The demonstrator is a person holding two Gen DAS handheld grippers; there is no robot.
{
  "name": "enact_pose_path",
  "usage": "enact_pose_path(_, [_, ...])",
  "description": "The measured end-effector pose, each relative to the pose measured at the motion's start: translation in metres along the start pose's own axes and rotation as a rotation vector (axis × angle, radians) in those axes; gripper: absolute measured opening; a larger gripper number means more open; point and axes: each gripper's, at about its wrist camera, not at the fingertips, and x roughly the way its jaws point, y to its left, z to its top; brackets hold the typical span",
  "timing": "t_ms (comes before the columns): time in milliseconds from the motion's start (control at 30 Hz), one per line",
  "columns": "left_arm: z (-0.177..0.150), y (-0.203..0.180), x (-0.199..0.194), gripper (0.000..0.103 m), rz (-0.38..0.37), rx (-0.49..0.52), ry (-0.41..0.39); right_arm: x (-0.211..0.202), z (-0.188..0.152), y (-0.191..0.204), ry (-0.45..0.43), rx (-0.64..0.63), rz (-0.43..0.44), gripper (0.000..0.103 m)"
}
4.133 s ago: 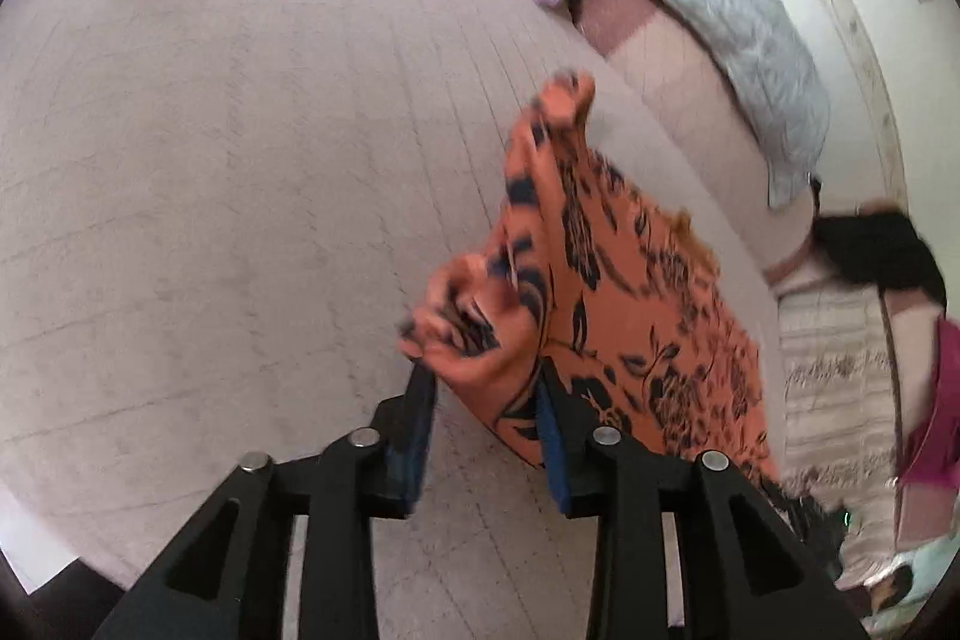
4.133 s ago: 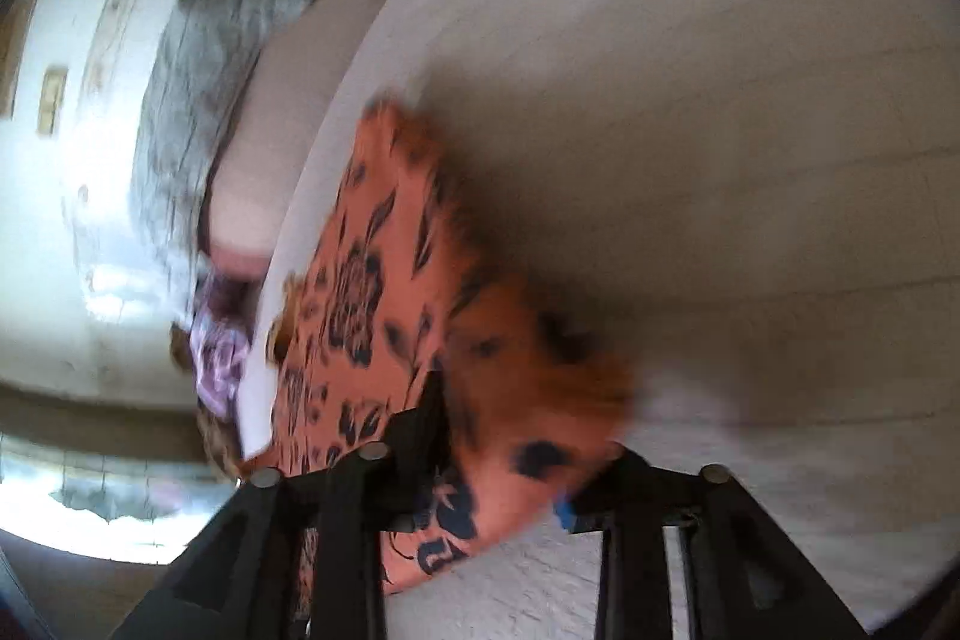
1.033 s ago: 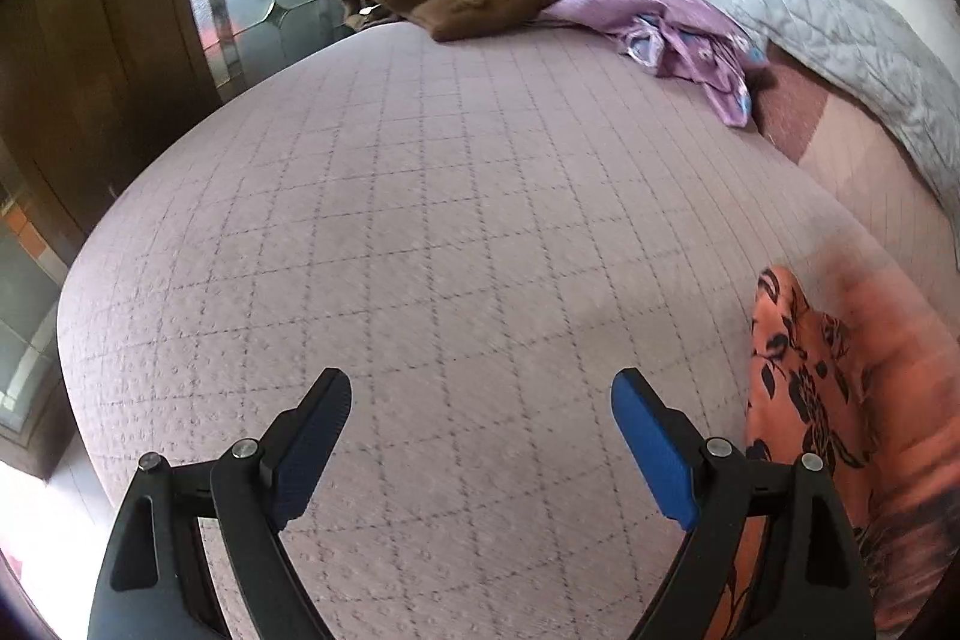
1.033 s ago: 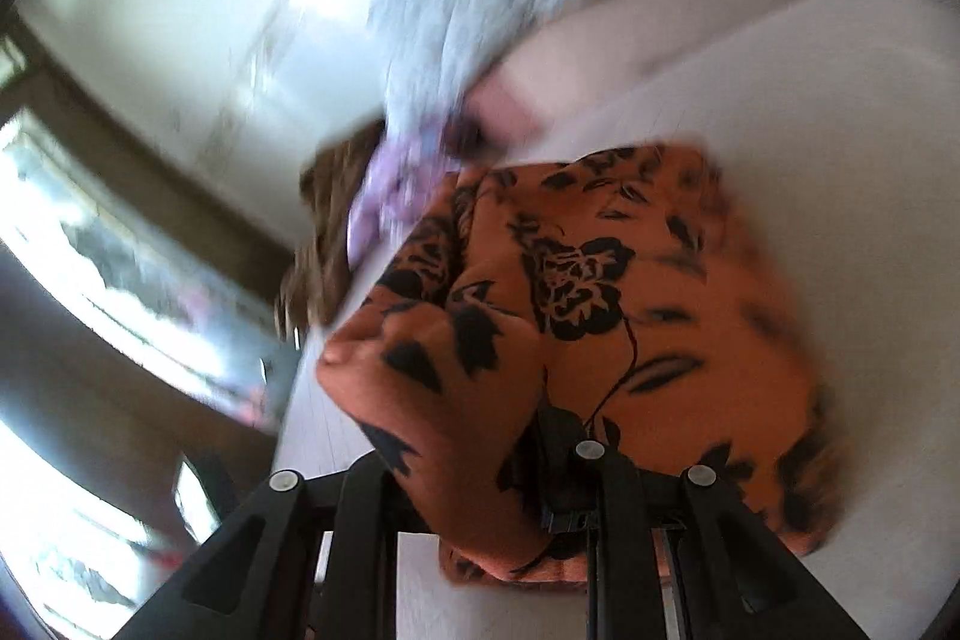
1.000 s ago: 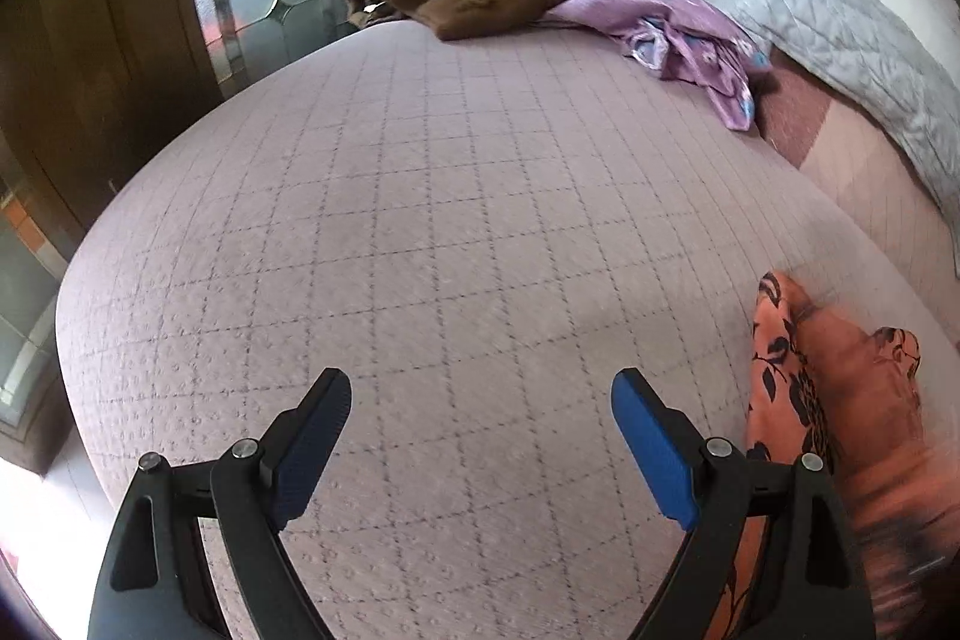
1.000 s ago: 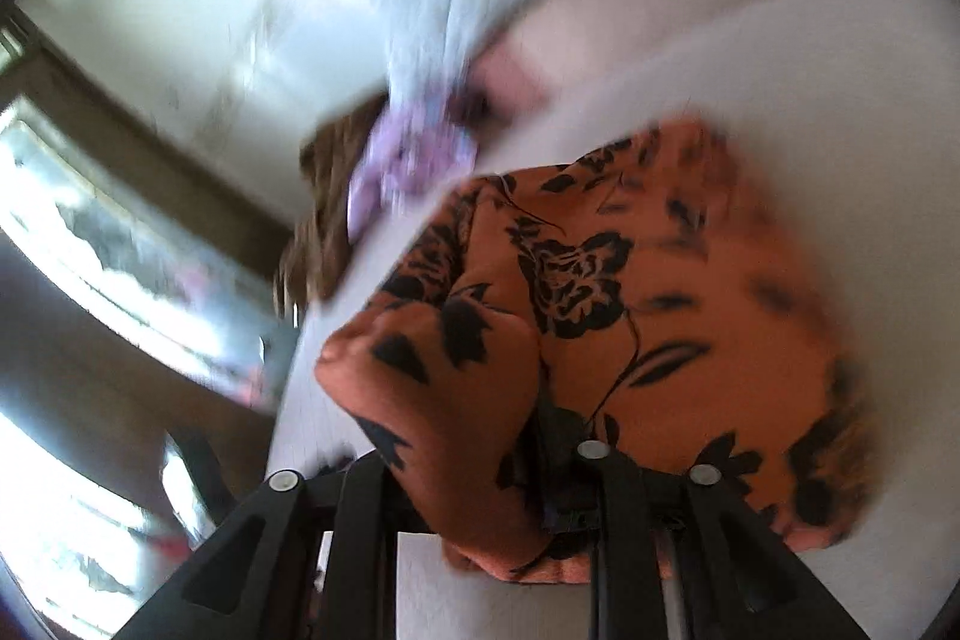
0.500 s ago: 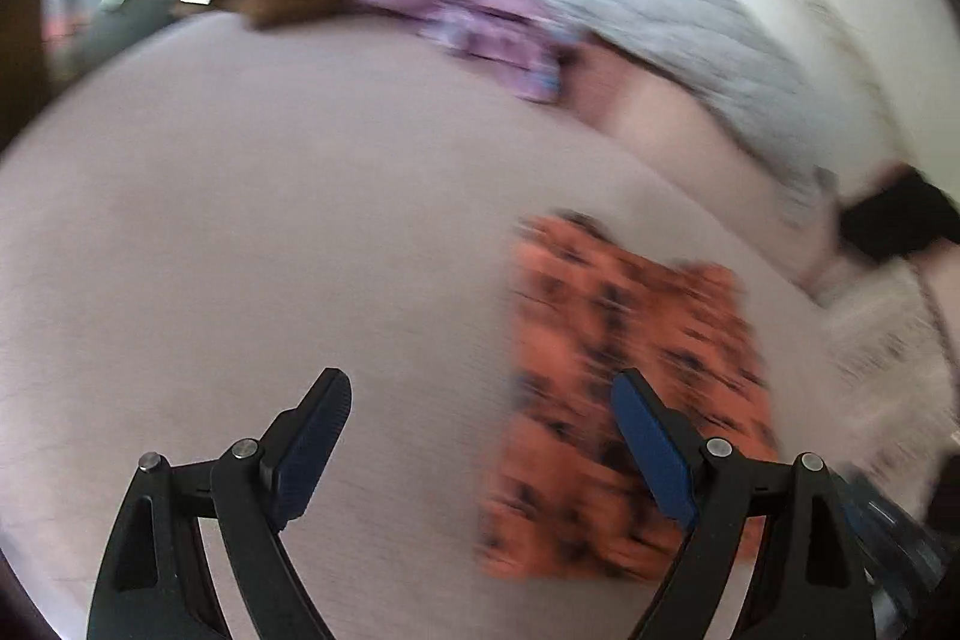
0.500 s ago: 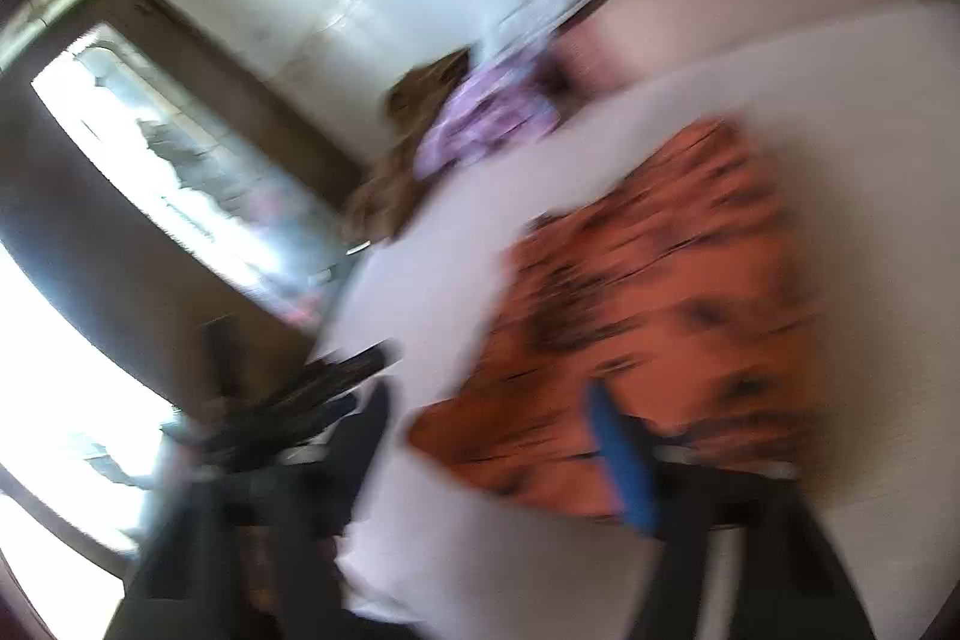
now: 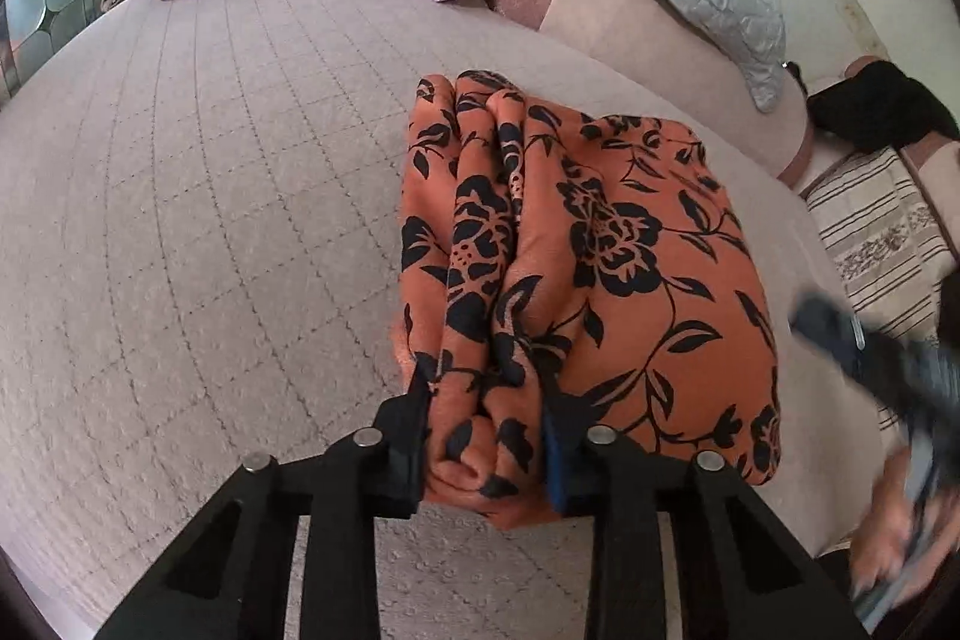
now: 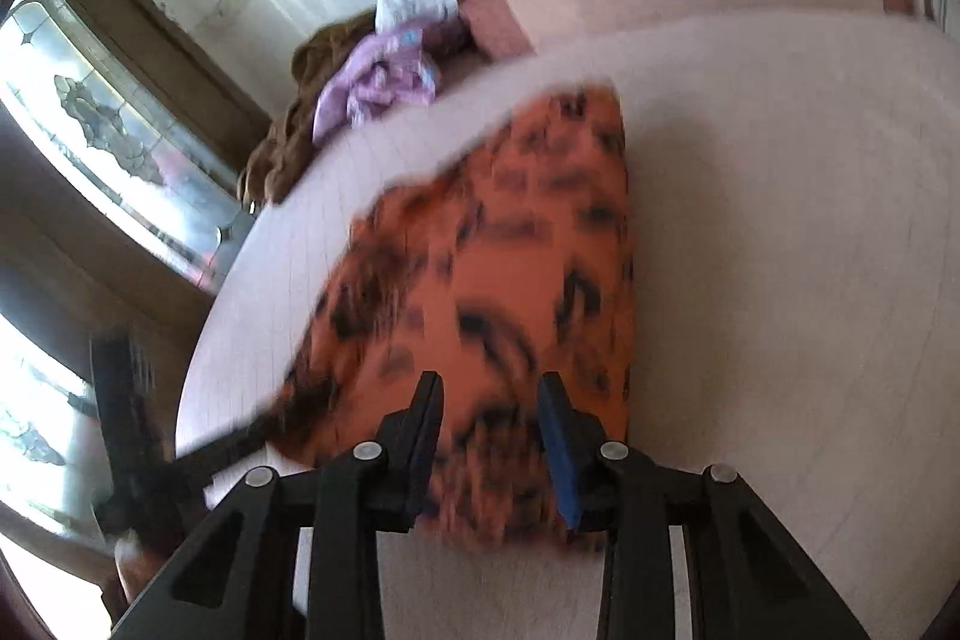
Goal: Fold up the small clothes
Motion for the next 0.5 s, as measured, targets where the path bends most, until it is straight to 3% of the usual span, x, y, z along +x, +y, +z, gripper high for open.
enact_pose_path(167, [-0.002, -0.003, -0.009, 0.026, -0.022, 0.060, -0.030, 0.038, 0.056, -0.006, -0.004, 0.067, -0.051, 0.035])
enact_pose_path(233, [-0.002, -0.004, -0.007, 0.026, -0.024, 0.081, -0.032, 0.072, 0.066, -0.017, 0.040, 0.125, -0.077, 0.035])
enact_pose_path(300, [-0.001, -0.003, -0.004, 0.027, -0.012, 0.089, -0.021, 0.112, 0.066, -0.031, 0.147, 0.163, -0.110, 0.036])
enact_pose_path(433, [-0.001, -0.006, 0.001, 0.030, 0.004, 0.087, -0.009, 0.107, 0.083, -0.013, 0.137, 0.148, -0.137, 0.037])
enact_pose_path(500, [-0.001, -0.007, 0.003, 0.031, 0.011, 0.087, -0.007, 0.103, 0.091, 0.002, 0.109, 0.140, -0.068, 0.037])
